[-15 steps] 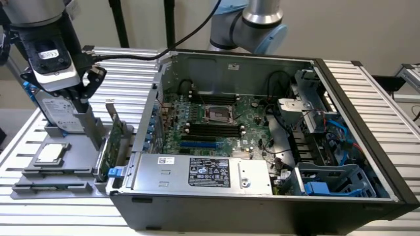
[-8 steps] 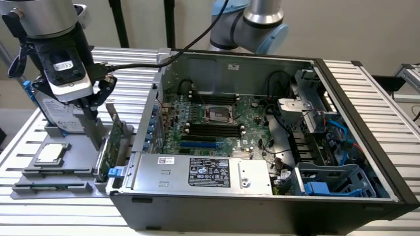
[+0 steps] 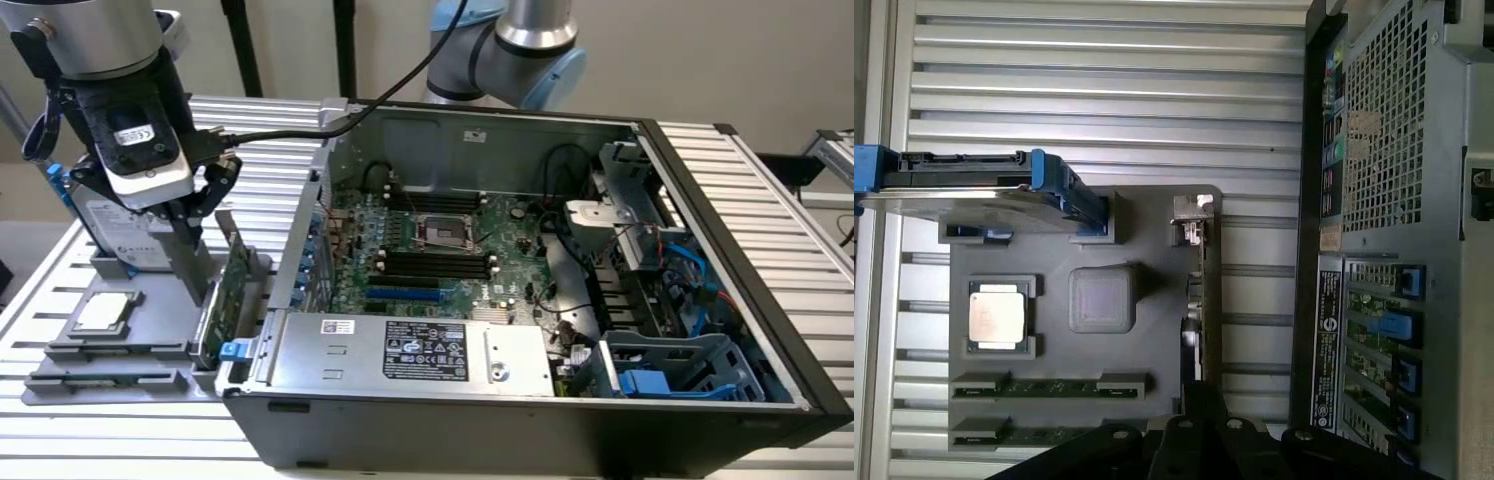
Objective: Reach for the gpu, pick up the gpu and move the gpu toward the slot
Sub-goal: 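Reach for the gpu, then pick up the gpu and move the gpu toward the slot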
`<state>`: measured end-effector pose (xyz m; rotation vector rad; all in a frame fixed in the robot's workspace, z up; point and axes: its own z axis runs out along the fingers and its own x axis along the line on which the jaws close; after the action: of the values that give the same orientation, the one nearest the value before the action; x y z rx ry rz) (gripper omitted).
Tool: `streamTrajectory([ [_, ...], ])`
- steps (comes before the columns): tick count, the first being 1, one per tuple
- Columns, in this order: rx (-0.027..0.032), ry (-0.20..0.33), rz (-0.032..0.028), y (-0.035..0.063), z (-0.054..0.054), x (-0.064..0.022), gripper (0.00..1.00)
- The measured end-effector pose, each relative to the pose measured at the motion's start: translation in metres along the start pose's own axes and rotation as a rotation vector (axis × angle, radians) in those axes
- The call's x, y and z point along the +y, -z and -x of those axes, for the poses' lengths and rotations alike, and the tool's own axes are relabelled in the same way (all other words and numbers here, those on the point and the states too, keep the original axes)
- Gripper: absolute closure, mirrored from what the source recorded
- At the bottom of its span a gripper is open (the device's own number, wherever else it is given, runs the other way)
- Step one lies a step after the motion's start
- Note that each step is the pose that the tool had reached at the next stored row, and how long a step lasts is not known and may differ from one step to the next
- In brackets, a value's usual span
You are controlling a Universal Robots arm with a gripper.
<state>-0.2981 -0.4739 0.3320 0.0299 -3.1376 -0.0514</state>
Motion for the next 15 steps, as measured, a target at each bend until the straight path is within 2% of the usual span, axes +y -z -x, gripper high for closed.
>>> streamTrajectory([
  [10, 0.0000, 0.000, -0.0001, 0.0000, 0.0000, 0.0000, 0.88],
  [14, 0.0001, 0.000, -0.0001, 0.0000, 0.0000, 0.0000, 0.64],
  [15, -0.0001, 0.000, -0.0001, 0.0000, -0.0001, 0.0000, 0.64],
])
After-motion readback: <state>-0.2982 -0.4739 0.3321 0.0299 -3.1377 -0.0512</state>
